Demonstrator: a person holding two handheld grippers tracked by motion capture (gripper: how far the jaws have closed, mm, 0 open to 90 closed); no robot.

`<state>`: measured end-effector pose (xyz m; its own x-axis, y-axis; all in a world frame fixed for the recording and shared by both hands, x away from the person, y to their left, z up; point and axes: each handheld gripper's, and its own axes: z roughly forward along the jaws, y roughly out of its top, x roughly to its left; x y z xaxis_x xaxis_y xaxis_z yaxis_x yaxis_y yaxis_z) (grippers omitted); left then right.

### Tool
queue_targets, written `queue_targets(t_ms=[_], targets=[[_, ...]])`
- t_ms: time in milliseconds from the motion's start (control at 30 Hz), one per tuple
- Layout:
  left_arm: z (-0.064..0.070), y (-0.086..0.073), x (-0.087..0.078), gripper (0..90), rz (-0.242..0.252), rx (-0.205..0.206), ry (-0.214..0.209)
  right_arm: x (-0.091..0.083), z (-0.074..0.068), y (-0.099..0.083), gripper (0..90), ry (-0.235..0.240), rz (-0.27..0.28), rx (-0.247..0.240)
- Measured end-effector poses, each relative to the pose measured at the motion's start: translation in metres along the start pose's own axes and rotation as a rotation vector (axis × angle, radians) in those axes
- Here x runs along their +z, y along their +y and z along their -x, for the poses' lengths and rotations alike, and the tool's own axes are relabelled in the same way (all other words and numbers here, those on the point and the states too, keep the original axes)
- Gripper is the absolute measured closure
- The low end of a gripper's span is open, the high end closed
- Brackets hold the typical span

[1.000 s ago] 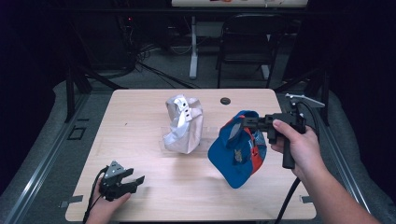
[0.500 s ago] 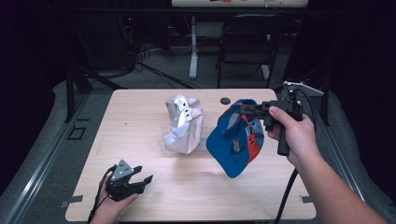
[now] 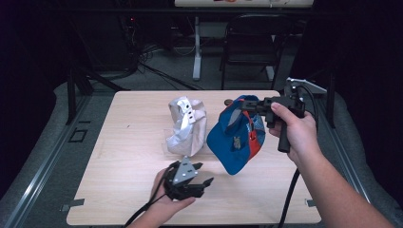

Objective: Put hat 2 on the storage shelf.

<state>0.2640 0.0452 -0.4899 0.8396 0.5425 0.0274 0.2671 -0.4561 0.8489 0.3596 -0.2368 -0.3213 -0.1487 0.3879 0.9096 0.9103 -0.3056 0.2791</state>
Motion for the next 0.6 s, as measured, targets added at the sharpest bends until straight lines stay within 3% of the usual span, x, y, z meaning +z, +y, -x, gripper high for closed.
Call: queue_targets(t_ms=[67,100,167,267,300,333,367,400,433,600], targets=[[0.012,0.008,0.013,39.7,-0.010,0.024,-0.003,0.001,0.000,0.000,79.0,0.003,-0.002,0.000],[0.012,0.008,0.013,39.7,-0.010,0.024,-0.003,0.001,0.000,0.000,78.9,0.003,-0.005,-0.002],[0.029,0.018,0.031,39.4,-0.016,0.049,-0.012,0.003,0.002,-0.001,78.9,0.000,-0.003,0.008],[0.040,0.028,0.045,39.3,-0.024,0.065,0.031,0.005,0.003,-0.002,78.9,0.007,-0.010,0.014],[0.040,0.028,0.045,39.3,-0.024,0.065,0.031,0.006,0.003,-0.002,78.9,0.010,-0.012,0.015],[0.044,0.033,0.055,40.9,-0.055,0.082,0.067,0.006,0.002,-0.003,78.9,0.013,-0.013,0.013],[0.044,0.033,0.055,45.9,-0.055,0.082,0.067,0.006,0.002,-0.003,78.9,0.013,-0.013,0.013],[0.045,0.035,0.063,52.1,-0.091,0.104,0.117,0.007,0.001,-0.004,78.9,0.013,-0.024,0.006],[0.045,0.035,0.064,56.1,-0.091,0.108,0.134,0.007,0.000,-0.004,79.0,0.012,-0.021,0.007],[0.035,0.036,0.059,68.7,-0.091,0.110,0.136,0.003,-0.002,-0.003,78.9,0.014,-0.017,0.000]])
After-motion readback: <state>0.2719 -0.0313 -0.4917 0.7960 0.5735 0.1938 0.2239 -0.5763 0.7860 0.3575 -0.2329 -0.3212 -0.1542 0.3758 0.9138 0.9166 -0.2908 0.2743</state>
